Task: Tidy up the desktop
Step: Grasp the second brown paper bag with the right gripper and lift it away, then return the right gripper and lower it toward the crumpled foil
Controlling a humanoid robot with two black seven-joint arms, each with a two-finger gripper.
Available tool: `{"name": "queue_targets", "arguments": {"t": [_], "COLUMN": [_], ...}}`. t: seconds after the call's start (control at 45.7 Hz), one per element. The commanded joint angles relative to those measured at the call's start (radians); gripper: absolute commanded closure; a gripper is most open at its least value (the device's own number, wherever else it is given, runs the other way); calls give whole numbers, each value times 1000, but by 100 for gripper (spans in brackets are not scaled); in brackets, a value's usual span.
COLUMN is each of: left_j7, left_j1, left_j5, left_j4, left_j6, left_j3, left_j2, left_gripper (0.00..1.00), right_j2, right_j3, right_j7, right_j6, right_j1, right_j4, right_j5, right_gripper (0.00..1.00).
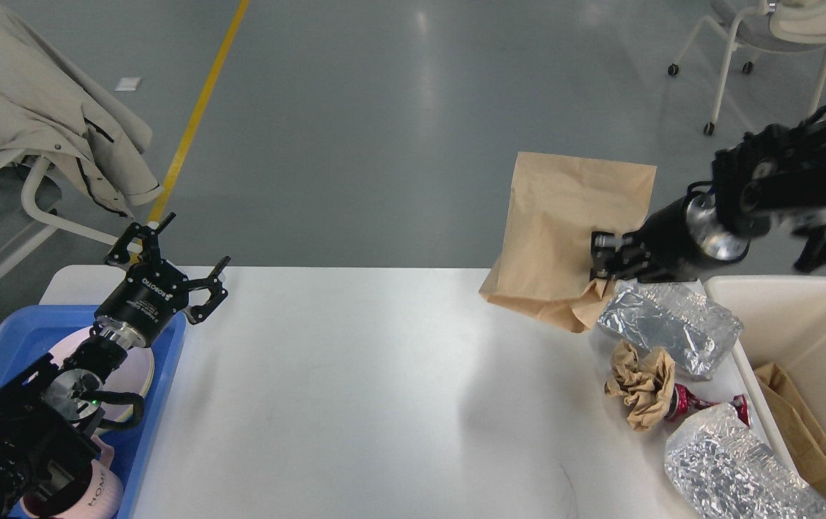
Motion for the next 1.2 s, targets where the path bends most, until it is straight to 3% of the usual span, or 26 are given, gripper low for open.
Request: {"name": "queue_targets", "arguments": {"t": [0.0,0.11,0.197,0.263,0.372,0.46,0.591,0.701,0.898,0.986,1.139,1.161,1.183], "left_j7": [0,0,0,0,-2,-2,0,-2,0,0,0,0,0], "left_j1": [0,0,0,0,0,0,0,0,0,0,0,0,0], "left_j5": [0,0,0,0,0,0,0,0,0,0,0,0,0], "left_j4": [0,0,0,0,0,0,0,0,0,0,0,0,0], "left_j6": [0,0,0,0,0,0,0,0,0,-2,0,0,0], "left_j3": [1,1,1,1,1,1,1,1,1,1,1,1,1], "left_j2": [0,0,0,0,0,0,0,0,0,0,0,0,0], "left_gripper": [0,0,0,0,0,0,0,0,0,0,0,0,0], "right_j2": [-168,-262,-326,-368,-471,-524,-528,-460,-278,-227,-207,-204,-204], "right_j3": [16,17,14,7,16,25,25,77,129,140,148,149,152], "right_j7": [0,3,6,6,8,21,75,75,55,51,47,47,47], "right_j6": [316,432,447,444,417,300,-26,-244,-399,-419,-438,-441,-443], "right_j1": [273,387,387,363,159,-45,-500,-879,-1447,-1555,-1590,-1590,-1592], "right_j4": [-32,-64,-119,-181,-371,-546,-788,-965,-1257,-1348,-1351,-1351,-1351], "right_j5": [-173,-334,-443,-515,-628,-702,-704,-614,-348,-325,-308,-307,-306], "right_gripper": [100,100,100,100,100,100,100,100,100,100,100,87,62]}}
